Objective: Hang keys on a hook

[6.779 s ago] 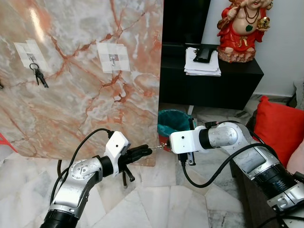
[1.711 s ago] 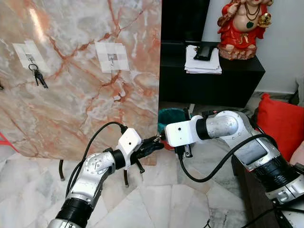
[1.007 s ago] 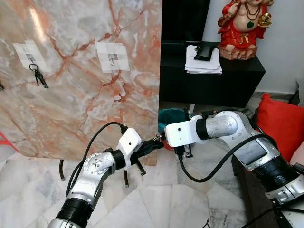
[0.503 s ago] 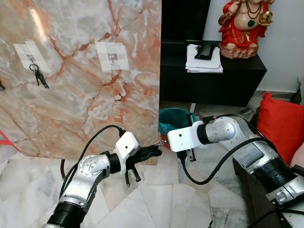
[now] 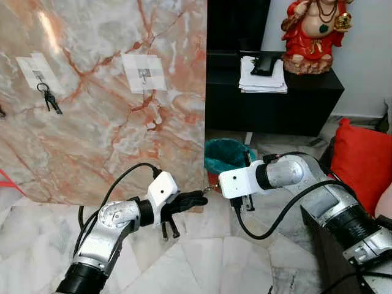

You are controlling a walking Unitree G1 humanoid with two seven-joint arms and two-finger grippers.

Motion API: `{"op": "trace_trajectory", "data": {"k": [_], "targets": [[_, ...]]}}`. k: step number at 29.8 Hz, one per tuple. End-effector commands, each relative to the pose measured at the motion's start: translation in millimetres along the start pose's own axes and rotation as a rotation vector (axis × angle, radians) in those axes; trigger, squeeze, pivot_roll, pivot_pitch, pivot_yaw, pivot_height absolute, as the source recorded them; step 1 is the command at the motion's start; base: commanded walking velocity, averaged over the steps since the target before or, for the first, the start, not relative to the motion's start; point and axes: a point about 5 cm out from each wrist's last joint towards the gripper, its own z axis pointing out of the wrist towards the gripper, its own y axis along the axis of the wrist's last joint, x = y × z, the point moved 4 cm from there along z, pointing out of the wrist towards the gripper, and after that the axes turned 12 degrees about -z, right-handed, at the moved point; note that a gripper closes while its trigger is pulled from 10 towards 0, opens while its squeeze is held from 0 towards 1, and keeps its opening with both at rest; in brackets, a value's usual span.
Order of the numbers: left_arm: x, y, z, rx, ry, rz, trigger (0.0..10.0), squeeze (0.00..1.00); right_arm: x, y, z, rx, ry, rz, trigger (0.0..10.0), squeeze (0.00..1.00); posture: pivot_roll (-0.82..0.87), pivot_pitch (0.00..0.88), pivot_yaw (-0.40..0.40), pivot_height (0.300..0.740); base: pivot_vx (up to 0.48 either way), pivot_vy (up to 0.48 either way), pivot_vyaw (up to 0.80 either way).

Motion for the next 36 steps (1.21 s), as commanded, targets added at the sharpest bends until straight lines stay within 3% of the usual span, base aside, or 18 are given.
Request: {"op": "trace_trajectory", "data": {"k": [1, 14, 15, 16, 20, 21, 22, 23, 25, 31, 34, 35, 36], "targets": [[-0.8, 4, -4.9, 0.0, -0.006, 0.016, 0.0, 0.0, 8.3, -5, 2.3, 0.015, 0.022, 0.018, 10.0, 1.0, 0.03, 0.085, 0.037, 0.74, 0.0, 0.0, 0.0], [-0.5, 6, -6.6, 0.0, -0.001, 0.011, 0.0, 0.0, 13.0, -12, 6.5, 0.03, 0.012, 0.043, 10.0, 0.98, 0.03, 0.087, 0.038, 0.74, 0.0, 0.0, 0.0], [-0.7, 6, -6.9, 0.004, -0.001, 0.011, 0.0, 0.0, 13.6, -14, 7.8, 0.036, 0.004, 0.051, 10.0, 0.91, 0.03, 0.086, 0.037, 0.74, 0.0, 0.0, 0.0], [0.1, 6, -7.5, 0.01, 0.006, 0.017, 0.0, 0.0, 16.0, -17, 9.8, 0.043, -0.004, 0.068, 10.0, 0.0, 0.03, 0.086, 0.037, 0.74, 0.0, 0.0, 0.0], [6.1, 6, -10.1, 0.006, 0.065, 0.03, 0.3, 0.0, 25.7, -30, 17.0, 0.084, -0.047, 0.142, 10.0, 0.0, 0.04, 0.085, 0.038, 0.74, 0.0, 0.0, 0.0], [9.0, 7, -10.6, -0.006, 0.092, 0.034, 2.4, 0.0, 28.9, -33, 19.3, 0.095, -0.061, 0.173, 10.0, 0.0, 0.04, 0.085, 0.038, 0.74, 0.0, 0.0, 0.0], [11.4, 8, -11.0, -0.023, 0.118, 0.03, 6.8, 0.0, 34.2, -38, 22.6, 0.109, -0.074, 0.215, 10.0, 0.0, 0.04, 0.083, 0.037, 0.74, 0.0, 0.0, 0.0], [16.1, 11, -12.3, -0.059, 0.173, 0.026, 10.0, 0.0, 48.5, -45, 30.6, 0.129, -0.091, 0.299, 10.0, 0.0, 0.04, 0.082, 0.035, 0.74, 0.0, 0.0, 0.0], [18.5, 13, -13.2, -0.075, 0.201, 0.02, 10.0, 0.0, 56.2, -48, 34.5, 0.14, -0.096, 0.334, 10.0, 0.0, 0.04, 0.081, 0.035, 0.74, 0.0, 0.0, 0.0], [29.8, 17, -19.8, -0.172, 0.37, -0.045, 10.0, 0.0, 126.0, -79, 55.8, 0.344, -0.23, 0.776, 10.0, 0.0, 0.04, 0.072, 0.027, 0.74, 0.0, 0.0, 0.0], [40.0, 22, -23.9, -0.211, 0.482, -0.023, 10.0, 0.0, 152.0, -79, 60.2, 0.379, -0.246, 0.913, 10.0, 0.0, 0.05, 0.064, 0.02, 0.74, 0.0, 0.0, 0.0], [45.8, 23, -25.9, -0.236, 0.541, -0.055, 10.0, 0.0, 164.5, -77, 63.2, 0.376, -0.261, 1.019, 10.0, 0.0, 0.05, 0.062, 0.019, 0.74, 0.0, 0.0, 0.0], [48.6, 23, -26.9, -0.24, 0.571, -0.055, 10.0, 0.0, 171.0, -75, 64.8, 0.373, -0.259, 1.062, 10.0, 0.0, 0.05, 0.061, 0.018, 0.74, 0.0, 0.0, 0.0]]}}
